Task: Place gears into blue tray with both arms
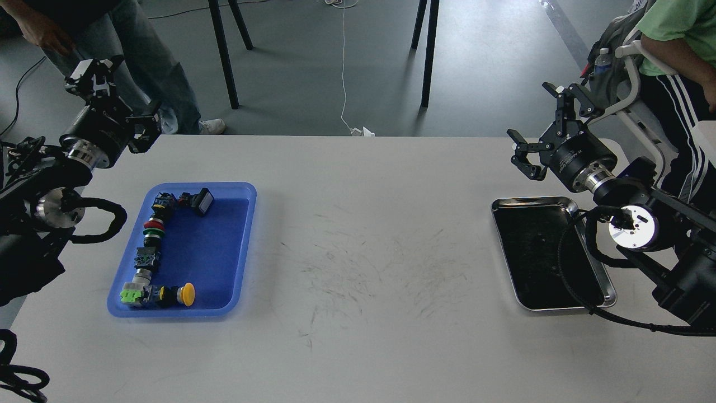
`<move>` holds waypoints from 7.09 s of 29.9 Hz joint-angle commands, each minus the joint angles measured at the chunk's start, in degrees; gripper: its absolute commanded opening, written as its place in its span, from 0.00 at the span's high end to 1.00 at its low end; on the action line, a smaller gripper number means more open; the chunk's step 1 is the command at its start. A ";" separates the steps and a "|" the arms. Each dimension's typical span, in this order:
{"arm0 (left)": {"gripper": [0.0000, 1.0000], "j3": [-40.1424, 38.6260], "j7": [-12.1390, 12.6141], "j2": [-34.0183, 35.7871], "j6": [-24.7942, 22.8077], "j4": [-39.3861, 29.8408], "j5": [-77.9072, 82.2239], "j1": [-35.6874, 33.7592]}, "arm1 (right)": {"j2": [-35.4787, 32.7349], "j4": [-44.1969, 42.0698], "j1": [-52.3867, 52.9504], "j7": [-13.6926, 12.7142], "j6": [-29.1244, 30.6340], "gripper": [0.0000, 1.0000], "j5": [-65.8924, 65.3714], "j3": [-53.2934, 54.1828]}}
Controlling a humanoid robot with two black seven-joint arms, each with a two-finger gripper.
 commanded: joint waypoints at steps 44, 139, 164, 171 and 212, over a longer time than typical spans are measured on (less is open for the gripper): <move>0.02 1.01 -1.97 0.14 0.00 0.31 0.78 -0.22 | 0.06 -2.36 -1.09 -0.27 -1.22 0.01 0.87 4.03; 0.02 1.01 -2.14 0.23 0.00 0.23 0.96 -0.22 | -17.25 1.50 17.62 -13.80 -0.35 0.01 -3.34 -26.37; 0.02 0.83 -2.50 -0.03 0.00 0.23 0.60 -0.14 | -19.27 3.36 25.98 -16.79 1.14 0.03 -35.68 -36.58; 0.02 0.57 -2.50 -0.03 0.00 0.23 0.60 -0.05 | -17.52 3.09 25.80 -16.36 6.07 0.02 -46.76 -38.42; 0.02 0.48 -2.58 -0.12 0.00 0.23 0.25 0.39 | -4.68 -2.79 24.65 -15.65 13.80 0.05 -65.04 -46.42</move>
